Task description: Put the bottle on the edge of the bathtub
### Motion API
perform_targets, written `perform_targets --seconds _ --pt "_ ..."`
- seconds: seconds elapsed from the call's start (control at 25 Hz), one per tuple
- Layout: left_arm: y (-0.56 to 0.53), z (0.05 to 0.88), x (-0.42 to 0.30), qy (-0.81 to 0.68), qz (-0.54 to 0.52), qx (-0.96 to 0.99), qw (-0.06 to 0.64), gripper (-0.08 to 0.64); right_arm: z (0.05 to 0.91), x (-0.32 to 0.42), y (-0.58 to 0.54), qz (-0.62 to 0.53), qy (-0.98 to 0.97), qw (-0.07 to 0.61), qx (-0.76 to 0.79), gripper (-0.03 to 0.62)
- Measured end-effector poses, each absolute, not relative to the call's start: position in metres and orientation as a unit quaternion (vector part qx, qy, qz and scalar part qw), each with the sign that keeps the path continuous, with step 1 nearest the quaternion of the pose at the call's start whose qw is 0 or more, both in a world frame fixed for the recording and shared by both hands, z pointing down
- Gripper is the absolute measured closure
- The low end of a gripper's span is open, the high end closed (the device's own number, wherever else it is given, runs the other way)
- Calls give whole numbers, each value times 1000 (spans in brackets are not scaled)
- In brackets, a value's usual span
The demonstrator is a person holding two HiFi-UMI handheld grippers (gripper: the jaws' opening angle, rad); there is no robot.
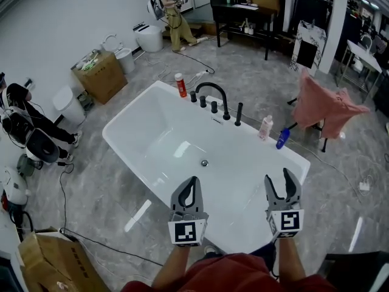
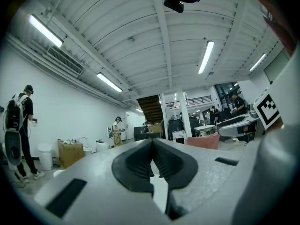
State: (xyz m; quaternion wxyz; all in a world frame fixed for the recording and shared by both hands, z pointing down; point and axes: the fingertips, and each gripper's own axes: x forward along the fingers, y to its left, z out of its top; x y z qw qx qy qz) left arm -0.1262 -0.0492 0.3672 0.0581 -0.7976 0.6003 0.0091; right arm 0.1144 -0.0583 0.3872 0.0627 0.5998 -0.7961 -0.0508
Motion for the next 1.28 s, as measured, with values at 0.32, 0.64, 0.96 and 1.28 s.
perform_targets --seconds 0.32,0.64,0.96,1.28 --pt "-37 370 -137 604 10 -795 52 555 382 105 -47 -55 -793 55 604 416" --pt "-30 372 -143 608 11 -792 53 555 383 104 -38 -50 -787 47 613 594" --pt "-26 372 -146 613 14 -789 44 555 380 102 -37 -49 -790 52 609 594" --pt "-24 371 -143 612 10 -790 49 555 380 109 -35 -46 -785 53 616 594"
